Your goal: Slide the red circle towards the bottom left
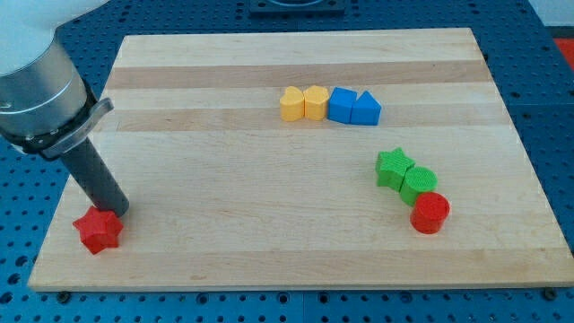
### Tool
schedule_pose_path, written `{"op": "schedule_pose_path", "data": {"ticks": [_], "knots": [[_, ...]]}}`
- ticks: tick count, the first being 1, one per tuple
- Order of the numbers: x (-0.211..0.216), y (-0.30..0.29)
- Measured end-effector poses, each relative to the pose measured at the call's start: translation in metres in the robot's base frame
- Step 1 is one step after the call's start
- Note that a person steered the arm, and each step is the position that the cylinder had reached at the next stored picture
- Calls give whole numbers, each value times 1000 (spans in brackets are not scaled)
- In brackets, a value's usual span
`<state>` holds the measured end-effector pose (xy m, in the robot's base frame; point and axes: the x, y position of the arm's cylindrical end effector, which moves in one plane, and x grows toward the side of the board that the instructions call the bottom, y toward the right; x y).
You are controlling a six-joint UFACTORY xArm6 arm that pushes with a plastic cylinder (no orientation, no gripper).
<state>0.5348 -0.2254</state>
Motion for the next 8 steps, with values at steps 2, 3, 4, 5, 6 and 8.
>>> {"op": "schedule_pose_path", "data": {"ticks": [2,3,4,5,6,8], "knots": [[-1,108],[46,178],[83,243],[84,319],[72,394],[12,411]]}}
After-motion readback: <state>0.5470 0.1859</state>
